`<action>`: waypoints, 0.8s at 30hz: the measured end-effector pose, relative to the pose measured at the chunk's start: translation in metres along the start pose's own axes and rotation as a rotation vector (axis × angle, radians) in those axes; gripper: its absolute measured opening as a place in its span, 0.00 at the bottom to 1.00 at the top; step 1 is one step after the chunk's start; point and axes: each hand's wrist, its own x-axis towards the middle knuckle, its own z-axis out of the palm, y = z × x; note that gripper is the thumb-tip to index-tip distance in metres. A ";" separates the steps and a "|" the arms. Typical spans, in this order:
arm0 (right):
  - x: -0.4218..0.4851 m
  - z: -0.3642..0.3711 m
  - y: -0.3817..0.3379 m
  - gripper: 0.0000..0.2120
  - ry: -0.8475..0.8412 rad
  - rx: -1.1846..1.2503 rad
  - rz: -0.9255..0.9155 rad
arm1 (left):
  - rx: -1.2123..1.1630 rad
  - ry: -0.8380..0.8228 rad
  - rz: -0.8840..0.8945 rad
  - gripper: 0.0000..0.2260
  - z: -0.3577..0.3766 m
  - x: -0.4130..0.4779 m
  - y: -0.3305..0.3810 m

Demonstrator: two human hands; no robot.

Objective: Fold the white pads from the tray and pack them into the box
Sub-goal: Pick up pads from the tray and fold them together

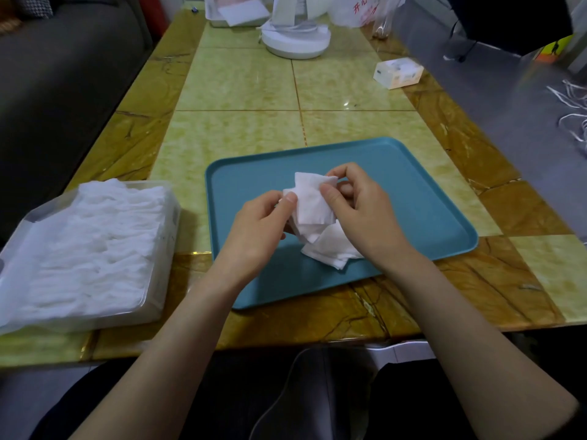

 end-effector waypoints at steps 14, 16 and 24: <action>0.005 -0.004 -0.005 0.06 0.163 0.394 0.152 | -0.060 0.045 -0.030 0.14 -0.001 0.002 -0.001; 0.007 -0.008 -0.005 0.06 0.221 0.372 0.117 | -0.015 0.076 -0.020 0.14 -0.003 0.003 -0.002; 0.005 -0.011 0.006 0.05 -0.180 -0.261 -0.294 | 0.360 0.017 0.080 0.12 -0.003 -0.003 -0.004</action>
